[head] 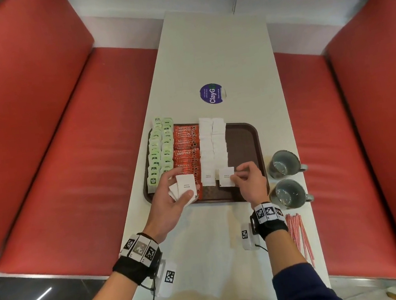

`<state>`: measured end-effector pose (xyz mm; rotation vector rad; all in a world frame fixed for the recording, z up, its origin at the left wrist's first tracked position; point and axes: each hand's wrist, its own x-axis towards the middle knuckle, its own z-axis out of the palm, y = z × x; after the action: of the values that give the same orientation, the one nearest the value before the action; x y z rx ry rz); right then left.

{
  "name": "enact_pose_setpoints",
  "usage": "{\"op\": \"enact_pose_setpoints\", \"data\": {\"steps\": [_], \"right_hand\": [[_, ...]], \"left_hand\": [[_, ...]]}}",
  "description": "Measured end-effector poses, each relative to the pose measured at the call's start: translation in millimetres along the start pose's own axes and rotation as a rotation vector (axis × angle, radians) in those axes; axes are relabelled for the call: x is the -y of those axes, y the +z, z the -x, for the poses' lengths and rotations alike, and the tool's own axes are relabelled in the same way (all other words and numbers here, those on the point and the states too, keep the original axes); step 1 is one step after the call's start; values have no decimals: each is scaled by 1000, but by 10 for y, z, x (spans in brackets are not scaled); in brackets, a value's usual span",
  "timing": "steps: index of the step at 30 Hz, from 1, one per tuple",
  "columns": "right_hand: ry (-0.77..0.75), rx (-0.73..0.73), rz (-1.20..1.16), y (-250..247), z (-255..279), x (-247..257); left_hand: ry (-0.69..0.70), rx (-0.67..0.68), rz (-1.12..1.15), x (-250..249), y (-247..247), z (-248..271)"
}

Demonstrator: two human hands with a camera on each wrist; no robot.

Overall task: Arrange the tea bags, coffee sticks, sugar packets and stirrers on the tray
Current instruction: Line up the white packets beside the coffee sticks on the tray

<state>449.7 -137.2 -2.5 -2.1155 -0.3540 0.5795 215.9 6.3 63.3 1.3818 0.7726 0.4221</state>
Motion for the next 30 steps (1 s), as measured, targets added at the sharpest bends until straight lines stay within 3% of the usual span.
{"op": "enact_pose_setpoints", "data": {"steps": [9,19,23,25,27,28,30], "right_hand": [[-1,25,169,200,-280,-94],[9,-26,279,280,-209,-5],[-100,-47,197,273,23,227],[-102,96,-26,234,283,437],[-24,355,-303,198,536,617],[-8,466,-382,190,632,664],[-35,556,-407,198,750,693]], "left_hand": [[-55,-11,-13,38,-38,0],[-49,-2,-31,-18,-34,3],[-48,0,-31,-32,-26,-7],[-42,-10,-31,-38,-12,-13],[-38,-26,-22,-55,8,-15],[-38,-36,-16,-66,17,-15],[-30,-45,-27,-80,30,-19]]}}
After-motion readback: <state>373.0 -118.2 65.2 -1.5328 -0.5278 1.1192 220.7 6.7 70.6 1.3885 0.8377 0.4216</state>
